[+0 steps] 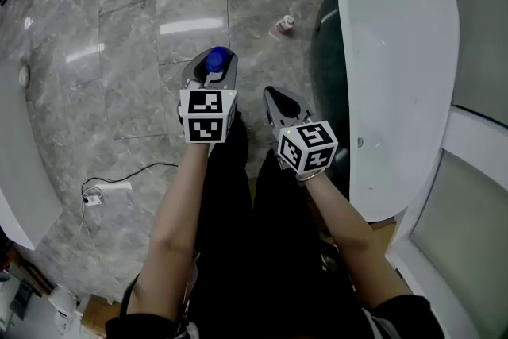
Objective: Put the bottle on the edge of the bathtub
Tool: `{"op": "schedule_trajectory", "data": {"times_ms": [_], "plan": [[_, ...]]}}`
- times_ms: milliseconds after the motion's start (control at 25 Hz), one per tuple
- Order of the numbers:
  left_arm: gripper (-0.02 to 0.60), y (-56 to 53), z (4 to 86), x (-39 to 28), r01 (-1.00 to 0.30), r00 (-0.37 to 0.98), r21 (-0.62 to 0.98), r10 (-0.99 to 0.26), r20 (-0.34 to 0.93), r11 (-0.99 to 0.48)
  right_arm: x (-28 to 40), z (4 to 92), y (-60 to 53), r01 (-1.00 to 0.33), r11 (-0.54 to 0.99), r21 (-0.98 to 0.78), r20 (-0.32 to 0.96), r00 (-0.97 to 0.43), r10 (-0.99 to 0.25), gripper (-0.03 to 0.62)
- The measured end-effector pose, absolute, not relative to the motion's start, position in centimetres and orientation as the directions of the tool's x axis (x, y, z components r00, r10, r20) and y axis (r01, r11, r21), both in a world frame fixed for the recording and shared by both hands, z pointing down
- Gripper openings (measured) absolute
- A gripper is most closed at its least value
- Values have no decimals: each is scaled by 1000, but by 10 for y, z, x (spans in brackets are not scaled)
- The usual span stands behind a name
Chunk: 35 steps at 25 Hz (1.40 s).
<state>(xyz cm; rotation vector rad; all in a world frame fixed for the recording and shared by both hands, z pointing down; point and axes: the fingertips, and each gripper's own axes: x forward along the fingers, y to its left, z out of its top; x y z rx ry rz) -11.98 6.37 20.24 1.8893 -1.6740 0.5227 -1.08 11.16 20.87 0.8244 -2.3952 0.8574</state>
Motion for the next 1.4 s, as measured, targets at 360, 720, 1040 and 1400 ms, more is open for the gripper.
{"op": "schedule_trajectory", "data": {"times_ms": [360, 720, 1040, 1400], "plan": [[159, 22, 264, -126, -973, 225, 112, -732, 643, -201, -12, 265, 69, -733, 563, -381, 615, -656, -438, 2], [159, -37, 361, -106, -953, 286, 108, -720, 632, -283, -17, 363, 23, -768, 520, -372, 626, -622, -470, 2], [158, -87, 464, -78, -917, 361, 93, -706, 609, -389, 1, 475, -8, -813, 428, -395, 621, -580, -528, 2], [159, -159, 589, -61, -894, 407, 102, -695, 592, -436, 29, 596, -58, -857, 356, -373, 634, -516, -577, 2]]}}
